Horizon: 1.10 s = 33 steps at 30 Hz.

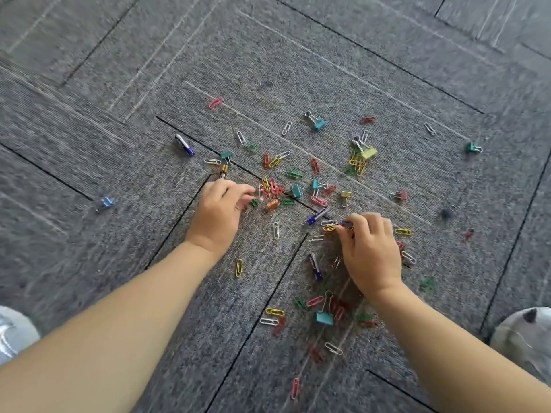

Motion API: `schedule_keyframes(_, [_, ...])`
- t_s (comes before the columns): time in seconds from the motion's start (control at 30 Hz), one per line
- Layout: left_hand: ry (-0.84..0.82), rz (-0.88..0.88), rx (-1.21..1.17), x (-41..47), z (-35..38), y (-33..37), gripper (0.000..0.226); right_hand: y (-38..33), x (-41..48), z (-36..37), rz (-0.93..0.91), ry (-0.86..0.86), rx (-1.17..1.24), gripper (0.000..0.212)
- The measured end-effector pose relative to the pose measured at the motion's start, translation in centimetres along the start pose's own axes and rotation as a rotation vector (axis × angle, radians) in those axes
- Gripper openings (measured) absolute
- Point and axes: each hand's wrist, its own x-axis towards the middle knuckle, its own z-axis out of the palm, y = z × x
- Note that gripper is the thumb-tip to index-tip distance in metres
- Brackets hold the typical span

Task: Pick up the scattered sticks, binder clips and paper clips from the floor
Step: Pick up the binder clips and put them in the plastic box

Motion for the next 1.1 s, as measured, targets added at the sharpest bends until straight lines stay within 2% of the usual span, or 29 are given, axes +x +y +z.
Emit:
schedule_keyframes(0.13, [0.005,0.047,-0.016,3.2,-2.4,-0.3,0.027,0.0,3.3,-1.3,0.024,-0.010,0.163,0.039])
schedule_keyframes(0.27, [0.066,-0.233,0.134,7.7,-3.8,-0.2,0.027,-0.4,9.8,-1.1,0.284,0.077,0.202,0.032])
schedule_keyframes(0.33, [-0.046,-0.378,0.262,9.0,-3.8,-1.0,0.026,-0.3,12.5,-0.7,0.409,0.029,0.138,0.032])
schedule_keyframes(0.4, [-0.190,-0.414,0.353,9.1,-3.3,-1.5,0.027,-0.5,14.1,-0.2,0.451,-0.042,0.128,0.029])
schedule_keyframes(0.47, [-0.262,-0.332,0.359,8.4,-2.6,-1.1,0.026,-1.3,14.4,0.1,0.390,-0.127,0.160,0.024])
schedule_keyframes(0.57, [-0.284,-0.126,0.322,6.5,-1.1,0.5,0.026,-3.6,13.0,0.0,0.142,-0.250,0.146,0.020])
schedule_keyframes(0.63, [-0.308,-0.026,0.352,4.7,0.1,1.5,0.033,-4.9,10.7,0.2,-0.008,-0.294,0.118,0.023])
schedule_keyframes(0.77, [-0.232,0.083,0.396,1.6,1.6,2.0,0.059,-5.9,5.5,0.4,-0.172,-0.214,0.120,0.034])
schedule_keyframes(0.87, [-0.163,0.197,0.418,0.3,2.4,1.7,0.055,-5.1,2.8,0.6,-0.208,-0.185,0.047,0.036])
schedule_keyframes(0.97, [-0.158,0.227,0.427,0.3,2.3,1.8,0.047,-4.2,1.1,0.3,-0.272,-0.206,0.002,0.046])
schedule_keyframes(1.1, [-0.152,0.287,0.385,1.0,1.9,1.9,0.037,-3.2,0.2,0.1,-0.371,-0.210,-0.008,0.032])
